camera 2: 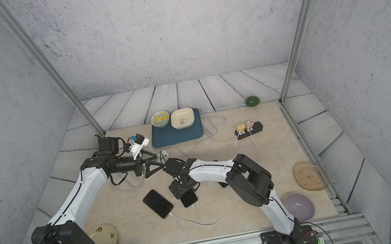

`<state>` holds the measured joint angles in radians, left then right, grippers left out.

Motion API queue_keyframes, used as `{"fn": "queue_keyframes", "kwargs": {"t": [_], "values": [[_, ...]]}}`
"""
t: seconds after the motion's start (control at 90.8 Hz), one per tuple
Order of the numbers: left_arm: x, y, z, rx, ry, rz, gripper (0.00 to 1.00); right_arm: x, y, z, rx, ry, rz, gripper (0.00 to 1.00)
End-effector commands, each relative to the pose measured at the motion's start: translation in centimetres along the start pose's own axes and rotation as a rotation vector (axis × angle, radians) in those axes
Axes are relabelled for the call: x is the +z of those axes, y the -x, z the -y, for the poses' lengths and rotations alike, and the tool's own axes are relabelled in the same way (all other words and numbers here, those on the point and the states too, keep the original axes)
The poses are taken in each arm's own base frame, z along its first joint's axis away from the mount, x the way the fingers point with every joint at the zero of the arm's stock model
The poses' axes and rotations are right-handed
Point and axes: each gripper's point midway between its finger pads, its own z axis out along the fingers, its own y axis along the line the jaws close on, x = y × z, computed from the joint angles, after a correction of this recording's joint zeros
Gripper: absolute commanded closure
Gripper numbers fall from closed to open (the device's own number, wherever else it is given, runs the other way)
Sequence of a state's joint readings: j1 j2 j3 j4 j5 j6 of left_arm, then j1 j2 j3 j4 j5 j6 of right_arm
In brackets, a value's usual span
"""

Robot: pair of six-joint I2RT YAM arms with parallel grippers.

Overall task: Unplug the charging cable from the phone
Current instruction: Pick up the phone at the center of the board.

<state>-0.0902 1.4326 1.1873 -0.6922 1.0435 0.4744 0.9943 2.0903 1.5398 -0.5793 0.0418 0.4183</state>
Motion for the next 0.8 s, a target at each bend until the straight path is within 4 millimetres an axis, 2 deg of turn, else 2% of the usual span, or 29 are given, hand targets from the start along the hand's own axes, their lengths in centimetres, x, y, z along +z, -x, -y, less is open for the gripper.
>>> {"fn": "queue_keyframes", "kwargs": {"t": [0.0,0.253,0.44,0.661,0.793], "values": [[-0.1,0.1,0.4,0.036,-0.001,0.015,0.02,0.9,-0.8,-1.0,-0.032,-0.019,-0.026,0.03],[-0.4,-0.5,-0.9,0.025,0.033,0.007,0.02,1.0,-1.0,-1.1,-0.043,-0.028,-0.029,0.04],[-0.6,-0.8,-1.5,0.016,0.046,0.003,0.02,1.3,-1.2,-0.9,-0.048,-0.047,-0.035,0.13],[-0.7,-0.8,-1.4,0.011,0.039,0.01,0.02,1.5,-1.4,-0.5,-0.054,-0.074,-0.045,0.15],[-0.8,-0.7,-1.3,0.013,0.036,0.014,0.02,0.9,-1.0,-0.5,-0.055,-0.072,-0.026,0.25]]}}
